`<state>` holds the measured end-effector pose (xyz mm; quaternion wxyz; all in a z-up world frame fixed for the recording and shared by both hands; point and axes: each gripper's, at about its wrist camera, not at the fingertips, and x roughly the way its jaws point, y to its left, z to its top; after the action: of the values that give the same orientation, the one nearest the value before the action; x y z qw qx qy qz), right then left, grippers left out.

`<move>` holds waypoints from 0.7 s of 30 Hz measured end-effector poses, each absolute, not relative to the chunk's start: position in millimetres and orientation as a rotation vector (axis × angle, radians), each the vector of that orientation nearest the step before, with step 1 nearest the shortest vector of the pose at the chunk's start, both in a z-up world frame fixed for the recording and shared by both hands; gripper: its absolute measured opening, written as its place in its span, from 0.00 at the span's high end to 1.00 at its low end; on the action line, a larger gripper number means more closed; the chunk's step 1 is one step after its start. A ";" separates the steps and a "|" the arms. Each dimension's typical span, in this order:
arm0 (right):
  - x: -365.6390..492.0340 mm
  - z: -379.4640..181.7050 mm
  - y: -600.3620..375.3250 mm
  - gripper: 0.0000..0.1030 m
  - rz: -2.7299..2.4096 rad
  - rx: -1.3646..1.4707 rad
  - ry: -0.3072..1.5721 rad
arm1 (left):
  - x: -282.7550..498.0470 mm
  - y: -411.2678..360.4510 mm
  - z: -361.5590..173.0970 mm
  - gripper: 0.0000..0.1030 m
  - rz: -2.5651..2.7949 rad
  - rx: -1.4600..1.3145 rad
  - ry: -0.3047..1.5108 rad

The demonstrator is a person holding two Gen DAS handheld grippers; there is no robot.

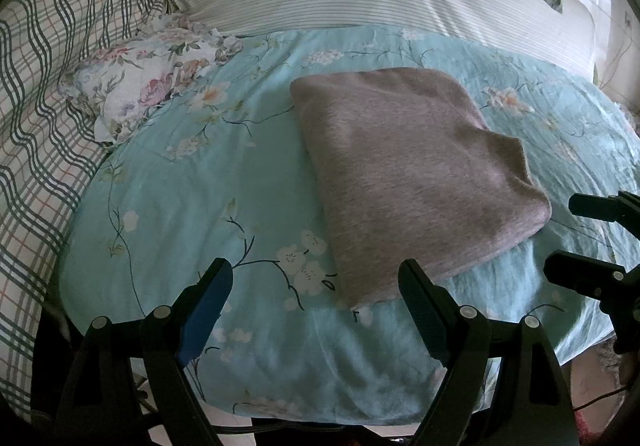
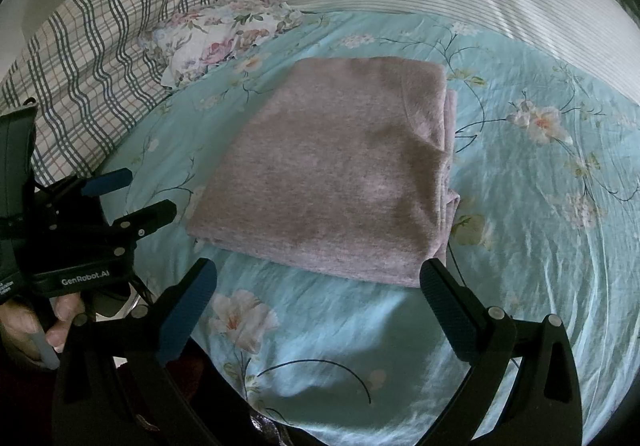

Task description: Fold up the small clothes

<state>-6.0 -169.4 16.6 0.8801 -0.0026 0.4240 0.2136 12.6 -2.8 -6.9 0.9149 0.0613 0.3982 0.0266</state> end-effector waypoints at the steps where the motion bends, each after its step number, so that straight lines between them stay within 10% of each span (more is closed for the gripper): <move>1: -5.7 16.5 -169.7 0.02 0.446 -0.006 0.884 | 12.7 -2.5 -6.7 0.17 0.054 0.127 0.820; 21: -5.6 19.1 -169.0 0.02 0.447 0.002 0.886 | 12.1 -3.7 -5.8 0.17 0.056 0.126 0.820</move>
<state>-5.6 -169.0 19.1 0.8795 0.0009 0.4249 0.2143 12.1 -3.7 -5.8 0.9149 0.0612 0.3982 0.0274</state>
